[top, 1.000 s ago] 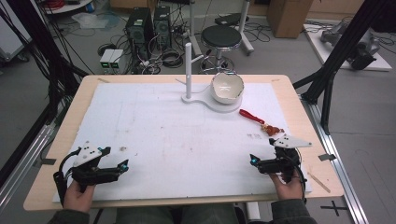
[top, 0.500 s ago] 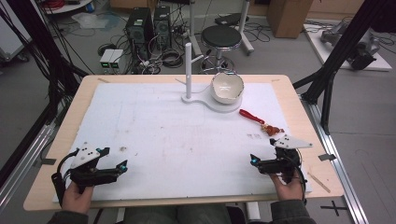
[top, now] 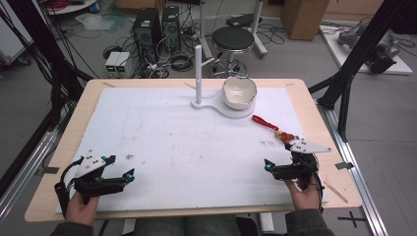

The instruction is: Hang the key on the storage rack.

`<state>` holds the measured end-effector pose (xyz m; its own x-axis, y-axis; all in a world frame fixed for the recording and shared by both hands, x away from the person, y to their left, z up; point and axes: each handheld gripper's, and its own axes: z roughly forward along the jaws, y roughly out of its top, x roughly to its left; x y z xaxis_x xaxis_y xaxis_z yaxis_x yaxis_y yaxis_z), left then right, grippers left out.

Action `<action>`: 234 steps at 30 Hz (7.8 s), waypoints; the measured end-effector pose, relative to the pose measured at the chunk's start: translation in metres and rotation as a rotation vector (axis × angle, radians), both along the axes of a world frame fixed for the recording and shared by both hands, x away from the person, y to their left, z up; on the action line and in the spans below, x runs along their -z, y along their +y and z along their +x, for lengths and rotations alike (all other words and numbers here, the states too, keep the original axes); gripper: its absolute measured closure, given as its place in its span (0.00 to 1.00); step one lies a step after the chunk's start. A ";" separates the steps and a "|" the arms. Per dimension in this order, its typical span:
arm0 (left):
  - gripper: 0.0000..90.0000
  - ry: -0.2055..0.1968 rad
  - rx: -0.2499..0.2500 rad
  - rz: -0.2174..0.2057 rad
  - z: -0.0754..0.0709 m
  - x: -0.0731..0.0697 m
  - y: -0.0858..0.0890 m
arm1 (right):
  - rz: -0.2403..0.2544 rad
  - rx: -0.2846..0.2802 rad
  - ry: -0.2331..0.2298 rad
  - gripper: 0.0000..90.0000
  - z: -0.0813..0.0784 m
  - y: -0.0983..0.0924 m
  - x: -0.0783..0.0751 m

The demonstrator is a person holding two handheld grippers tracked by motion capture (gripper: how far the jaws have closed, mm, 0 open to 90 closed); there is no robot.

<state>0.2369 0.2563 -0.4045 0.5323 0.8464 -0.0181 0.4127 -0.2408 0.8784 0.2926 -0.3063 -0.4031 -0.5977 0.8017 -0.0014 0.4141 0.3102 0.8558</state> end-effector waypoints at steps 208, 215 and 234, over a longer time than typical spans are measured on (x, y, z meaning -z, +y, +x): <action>0.21 -0.020 -0.025 -0.005 0.002 -0.002 0.000 | 0.026 -0.244 0.093 0.92 0.114 0.022 -0.092; 0.21 -0.018 -0.024 -0.002 0.002 -0.002 0.000 | 0.035 -0.258 0.092 0.92 0.117 0.027 -0.095; 0.21 -0.019 -0.025 -0.004 0.002 -0.002 0.001 | 0.038 -0.273 0.066 0.92 0.126 0.048 -0.115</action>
<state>0.2389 0.2569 -0.4021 0.5109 0.8596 -0.0113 0.4015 -0.2270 0.8873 0.4183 -0.2579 -0.2878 -0.7893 0.6098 0.0713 0.3746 0.3862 0.8429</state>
